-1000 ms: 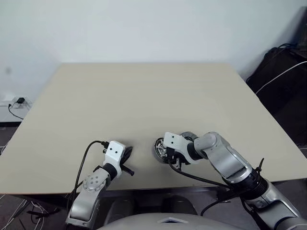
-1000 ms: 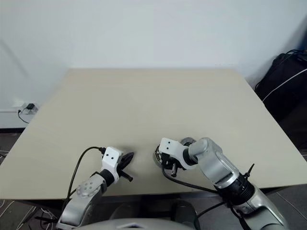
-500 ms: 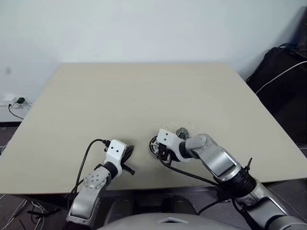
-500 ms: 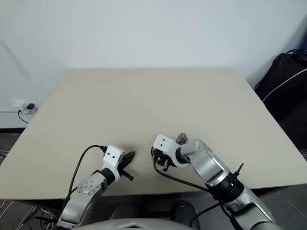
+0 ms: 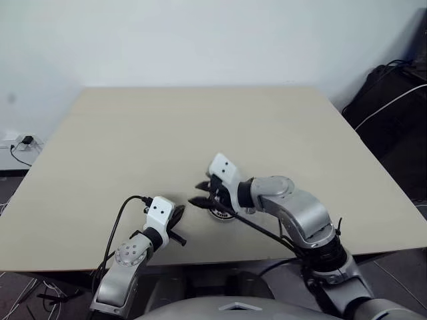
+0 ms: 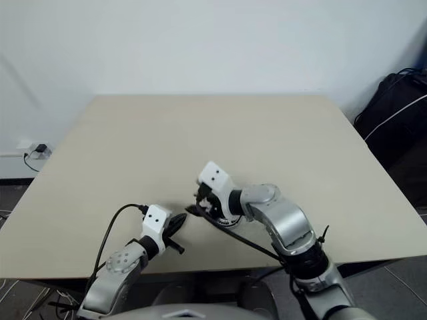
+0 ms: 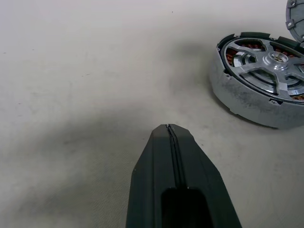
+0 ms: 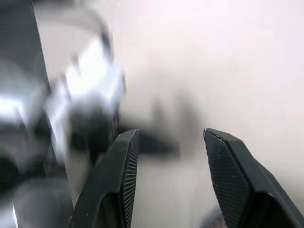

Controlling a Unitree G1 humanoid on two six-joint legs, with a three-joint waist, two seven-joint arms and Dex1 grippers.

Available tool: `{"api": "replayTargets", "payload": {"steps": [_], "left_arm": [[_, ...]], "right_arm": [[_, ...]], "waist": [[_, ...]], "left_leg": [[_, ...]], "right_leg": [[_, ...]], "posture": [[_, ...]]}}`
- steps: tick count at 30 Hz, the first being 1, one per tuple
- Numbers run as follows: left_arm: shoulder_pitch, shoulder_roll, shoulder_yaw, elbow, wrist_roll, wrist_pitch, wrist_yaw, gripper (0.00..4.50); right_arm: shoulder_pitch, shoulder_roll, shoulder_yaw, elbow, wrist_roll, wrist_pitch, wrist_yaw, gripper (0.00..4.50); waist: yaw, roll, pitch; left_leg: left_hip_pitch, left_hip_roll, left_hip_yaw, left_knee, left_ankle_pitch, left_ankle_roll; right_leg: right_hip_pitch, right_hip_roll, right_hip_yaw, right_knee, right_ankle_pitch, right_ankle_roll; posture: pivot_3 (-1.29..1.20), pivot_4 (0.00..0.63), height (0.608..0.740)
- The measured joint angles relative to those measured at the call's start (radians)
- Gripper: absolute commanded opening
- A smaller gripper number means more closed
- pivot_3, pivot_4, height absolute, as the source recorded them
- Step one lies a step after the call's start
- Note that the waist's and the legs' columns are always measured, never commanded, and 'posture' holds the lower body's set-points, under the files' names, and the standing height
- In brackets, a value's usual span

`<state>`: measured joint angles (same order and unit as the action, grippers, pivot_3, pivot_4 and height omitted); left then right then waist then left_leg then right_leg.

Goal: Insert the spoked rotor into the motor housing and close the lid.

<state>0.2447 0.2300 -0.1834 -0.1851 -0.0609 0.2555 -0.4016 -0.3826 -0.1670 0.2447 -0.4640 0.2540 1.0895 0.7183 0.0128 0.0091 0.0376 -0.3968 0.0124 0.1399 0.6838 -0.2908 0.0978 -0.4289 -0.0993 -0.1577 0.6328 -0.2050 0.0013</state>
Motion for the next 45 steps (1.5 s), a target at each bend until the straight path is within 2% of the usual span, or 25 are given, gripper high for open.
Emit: {"api": "replayTargets", "payload": {"steps": [3, 6, 9, 12, 18, 20, 24, 27, 30, 38, 45], "left_arm": [[0.000, 0.002, -0.001, 0.000, 0.000, 0.002, -0.002, 0.00], [0.000, 0.009, -0.001, 0.000, 0.000, 0.003, -0.007, 0.00], [-0.004, 0.009, -0.003, 0.000, 0.000, 0.005, -0.014, 0.00], [-0.010, 0.012, -0.005, 0.000, 0.000, 0.008, -0.018, 0.00], [-0.028, 0.014, -0.014, 0.000, 0.000, 0.021, -0.037, 0.00], [-0.030, 0.014, -0.015, 0.000, 0.000, 0.021, -0.040, 0.00], [-0.035, 0.018, -0.015, 0.000, 0.000, 0.022, -0.045, 0.00], [-0.038, 0.018, -0.018, 0.000, 0.000, 0.022, -0.050, 0.00], [-0.039, 0.018, -0.021, 0.000, 0.000, 0.022, -0.055, 0.00], [-0.039, 0.018, -0.021, 0.001, 0.000, 0.022, -0.057, 0.00], [-0.039, 0.018, -0.019, 0.001, 0.001, 0.022, -0.054, 0.00]], "right_arm": [[-0.001, 0.088, -0.102, -0.013, 0.020, -0.076, -0.103, 2.32], [-0.001, 0.128, -0.175, -0.014, -0.021, -0.222, -0.243, 2.32], [0.000, 0.091, -0.192, -0.014, -0.100, -0.328, -0.344, 2.32], [0.024, -0.074, -0.167, -0.004, -0.261, -0.434, -0.422, 2.32], [0.154, -0.342, -0.107, 0.062, -0.446, -0.405, -0.418, 2.32], [0.200, -0.453, -0.081, 0.063, -0.480, -0.350, -0.363, 2.32], [0.275, -0.608, -0.028, 0.025, -0.469, -0.287, -0.197, 2.32], [0.312, -0.660, -0.012, -0.034, -0.396, -0.283, -0.064, 2.32], [0.324, -0.658, -0.021, -0.057, -0.319, -0.312, 0.013, 2.32], [0.307, -0.502, -0.082, -0.006, -0.159, -0.409, 0.045, 2.32], [0.246, -0.457, -0.035, 0.068, -0.129, -0.455, 0.072, 2.32]], "waist": [[0.001, 0.001, 0.000], [-0.001, 0.002, 0.001], [-0.004, 0.003, 0.001], [-0.005, 0.003, 0.002], [-0.022, 0.005, 0.002], [-0.022, 0.006, 0.002], [-0.023, 0.006, 0.002], [-0.021, 0.005, 0.002], [-0.020, 0.003, 0.003], [-0.010, 0.002, 0.004], [-0.009, 0.002, 0.004]], "left_leg": [[0.000, 0.000, 0.000, 0.000, 0.000, 0.000], [-0.001, -0.001, 0.001, -0.001, 0.000, -0.001], [-0.001, -0.002, 0.002, -0.002, 0.000, -0.001], [-0.001, -0.002, 0.003, -0.002, 0.001, -0.001], [-0.001, -0.001, 0.003, -0.004, 0.002, -0.003], [-0.001, -0.001, 0.002, -0.003, 0.002, -0.002], [0.000, 0.000, 0.002, -0.002, -0.002, 0.003], [0.001, 0.001, 0.001, -0.001, -0.002, 0.004], [0.000, 0.001, 0.001, 0.000, -0.003, 0.005], [0.000, 0.000, 0.001, 0.001, -0.002, 0.004], [0.000, 0.000, 0.001, 0.001, -0.001, 0.003]], "right_leg": [[0.000, 0.001, 0.000, -0.001, 0.001, 0.001], [0.000, 0.001, 0.002, -0.003, 0.001, 0.002], [-0.001, 0.001, 0.003, -0.003, 0.001, 0.002], [-0.001, 0.001, 0.004, -0.004, 0.001, 0.002], [-0.001, 0.002, 0.003, -0.003, 0.000, 0.000], [-0.001, 0.002, 0.003, -0.003, 0.000, 0.000], [0.000, 0.002, 0.002, -0.003, 0.000, 0.000], [0.001, 0.002, 0.002, -0.003, 0.000, 0.001], [0.001, 0.002, 0.002, -0.004, 0.001, 0.002], [0.002, 0.002, 0.002, -0.004, 0.001, 0.003], [0.001, 0.002, 0.002, -0.004, 0.001, 0.003]], "posture": [[0.00, 0.000, 0.740], [0.00, 0.000, 0.740], [0.00, 0.000, 0.740], [0.00, 0.000, 0.740], [0.00, 0.000, 0.740], [0.00, 0.000, 0.740], [0.00, 0.000, 0.740], [0.00, 0.000, 0.740], [0.00, 0.000, 0.740], [0.00, 0.000, 0.740], [0.00, 0.000, 0.740]]}}
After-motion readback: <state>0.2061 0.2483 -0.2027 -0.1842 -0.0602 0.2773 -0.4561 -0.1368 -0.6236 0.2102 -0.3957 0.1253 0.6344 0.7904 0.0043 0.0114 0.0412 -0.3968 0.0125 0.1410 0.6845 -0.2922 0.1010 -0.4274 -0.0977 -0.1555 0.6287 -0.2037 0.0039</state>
